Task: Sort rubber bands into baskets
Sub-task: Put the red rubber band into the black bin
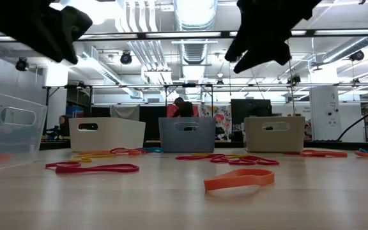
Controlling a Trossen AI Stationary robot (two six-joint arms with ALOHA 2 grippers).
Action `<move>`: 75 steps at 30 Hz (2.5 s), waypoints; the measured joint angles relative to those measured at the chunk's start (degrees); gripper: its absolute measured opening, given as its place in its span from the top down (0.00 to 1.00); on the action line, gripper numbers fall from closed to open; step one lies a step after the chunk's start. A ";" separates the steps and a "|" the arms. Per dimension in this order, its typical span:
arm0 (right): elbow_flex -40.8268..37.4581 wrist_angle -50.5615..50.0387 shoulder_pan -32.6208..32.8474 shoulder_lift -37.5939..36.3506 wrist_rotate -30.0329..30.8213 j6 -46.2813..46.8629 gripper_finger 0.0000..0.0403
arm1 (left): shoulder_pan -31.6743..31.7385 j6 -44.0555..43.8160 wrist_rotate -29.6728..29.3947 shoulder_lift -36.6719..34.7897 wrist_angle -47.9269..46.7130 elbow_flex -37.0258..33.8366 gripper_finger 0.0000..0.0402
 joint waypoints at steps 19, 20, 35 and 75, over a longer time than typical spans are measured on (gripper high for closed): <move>17.57 -11.93 -0.15 17.39 -4.39 -26.71 0.47 | 3.39 13.02 -2.13 -16.40 27.08 -13.36 0.76; 18.05 -11.92 -0.15 18.41 -4.39 -27.86 0.47 | 3.42 13.21 -2.13 -17.17 27.64 -13.91 0.76; 19.11 -6.94 -4.49 29.11 -11.76 -32.81 0.47 | 3.45 17.68 -5.54 -20.15 29.08 -13.49 0.76; 19.20 -0.98 -10.25 37.88 -20.39 -35.56 0.95 | 3.61 17.01 -5.61 -19.45 29.73 -13.58 0.76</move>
